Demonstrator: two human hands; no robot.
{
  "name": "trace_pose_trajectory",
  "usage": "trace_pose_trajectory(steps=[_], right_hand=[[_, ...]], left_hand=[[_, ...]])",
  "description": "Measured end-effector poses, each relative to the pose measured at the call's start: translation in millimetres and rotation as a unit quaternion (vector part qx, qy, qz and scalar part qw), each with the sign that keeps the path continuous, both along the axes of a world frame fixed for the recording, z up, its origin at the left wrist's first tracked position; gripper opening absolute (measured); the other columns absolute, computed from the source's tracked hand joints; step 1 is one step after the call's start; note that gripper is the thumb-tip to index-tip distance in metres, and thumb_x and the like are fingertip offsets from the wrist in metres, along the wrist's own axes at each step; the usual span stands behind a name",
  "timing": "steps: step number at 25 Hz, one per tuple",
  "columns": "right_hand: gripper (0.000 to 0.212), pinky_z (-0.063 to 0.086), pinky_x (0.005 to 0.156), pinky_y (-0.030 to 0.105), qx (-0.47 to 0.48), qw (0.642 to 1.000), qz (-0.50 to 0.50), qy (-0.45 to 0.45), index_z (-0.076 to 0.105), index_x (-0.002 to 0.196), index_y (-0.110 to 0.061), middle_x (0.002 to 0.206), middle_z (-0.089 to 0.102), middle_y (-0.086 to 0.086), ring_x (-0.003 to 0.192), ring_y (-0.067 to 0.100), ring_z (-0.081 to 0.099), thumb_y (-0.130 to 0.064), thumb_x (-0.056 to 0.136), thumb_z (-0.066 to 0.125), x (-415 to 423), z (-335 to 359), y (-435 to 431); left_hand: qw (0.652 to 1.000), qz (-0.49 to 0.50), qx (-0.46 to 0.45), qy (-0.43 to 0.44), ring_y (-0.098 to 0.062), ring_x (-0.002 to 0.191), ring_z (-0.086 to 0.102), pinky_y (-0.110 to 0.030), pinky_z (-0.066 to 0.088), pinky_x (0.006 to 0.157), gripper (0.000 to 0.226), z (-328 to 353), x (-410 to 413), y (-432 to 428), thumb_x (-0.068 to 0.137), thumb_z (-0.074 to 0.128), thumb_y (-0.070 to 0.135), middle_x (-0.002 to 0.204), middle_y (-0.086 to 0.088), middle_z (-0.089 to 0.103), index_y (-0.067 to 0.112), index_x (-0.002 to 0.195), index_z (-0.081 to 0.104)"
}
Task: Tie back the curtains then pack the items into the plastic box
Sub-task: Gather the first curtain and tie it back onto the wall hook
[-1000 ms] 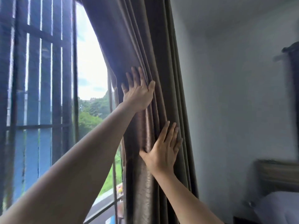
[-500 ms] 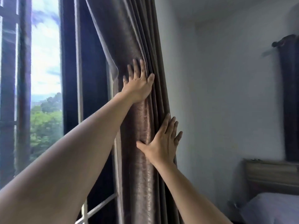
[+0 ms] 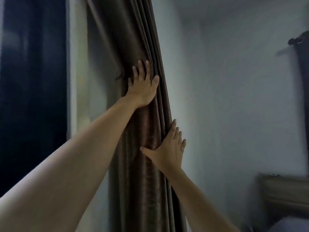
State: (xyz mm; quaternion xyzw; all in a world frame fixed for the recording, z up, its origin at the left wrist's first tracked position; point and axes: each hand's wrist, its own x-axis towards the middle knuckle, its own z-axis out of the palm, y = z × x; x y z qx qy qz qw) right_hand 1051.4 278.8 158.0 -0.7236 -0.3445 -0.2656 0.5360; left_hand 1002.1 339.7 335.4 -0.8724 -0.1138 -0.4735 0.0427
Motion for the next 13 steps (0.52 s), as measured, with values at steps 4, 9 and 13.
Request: trace_pose_trajectory(steps=[4, 9, 13], right_hand=[[0.123, -0.009, 0.117, 0.043, -0.004, 1.0, 0.02, -0.023, -0.02, 0.147, -0.023, 0.16, -0.001, 0.004, 0.148, 0.026, -0.002, -0.064, 0.07, 0.066, 45.6, 3.5, 14.9], [0.113, 0.013, 0.12, 0.043, 0.03, 0.995, 0.076, -0.05, -0.008, 0.149, -0.022, 0.147, 0.024, 0.005, 0.137, 0.024, 0.026, -0.053, 0.073, 0.07, 86.1, 16.8, 28.9], [0.111, 0.039, 0.103, 0.029, 0.046, 0.981, 0.173, -0.071, -0.011, 0.148, -0.025, 0.142, 0.027, -0.002, 0.127, 0.016, 0.04, -0.045, 0.076, 0.072, 83.7, 9.4, 30.5]], left_hand=[[1.0, 0.015, -0.008, -0.014, -0.027, 0.143, -0.021, -0.05, -0.007, 0.114, 0.061, 6.8, 45.6, 11.6, 0.101, 0.013, 0.042, 0.155, -0.008, -0.025, 0.017, 0.147, -0.018], [0.998, 0.041, -0.024, -0.035, -0.026, 0.143, -0.021, -0.049, -0.007, 0.116, 0.061, 16.8, 85.5, 18.1, 0.101, 0.013, 0.041, 0.155, -0.006, -0.027, 0.017, 0.146, -0.02], [0.996, 0.039, -0.03, -0.07, -0.023, 0.143, -0.022, -0.049, -0.009, 0.116, 0.059, 7.2, 79.4, 21.5, 0.102, 0.013, 0.038, 0.155, -0.005, -0.026, 0.016, 0.147, -0.019]])
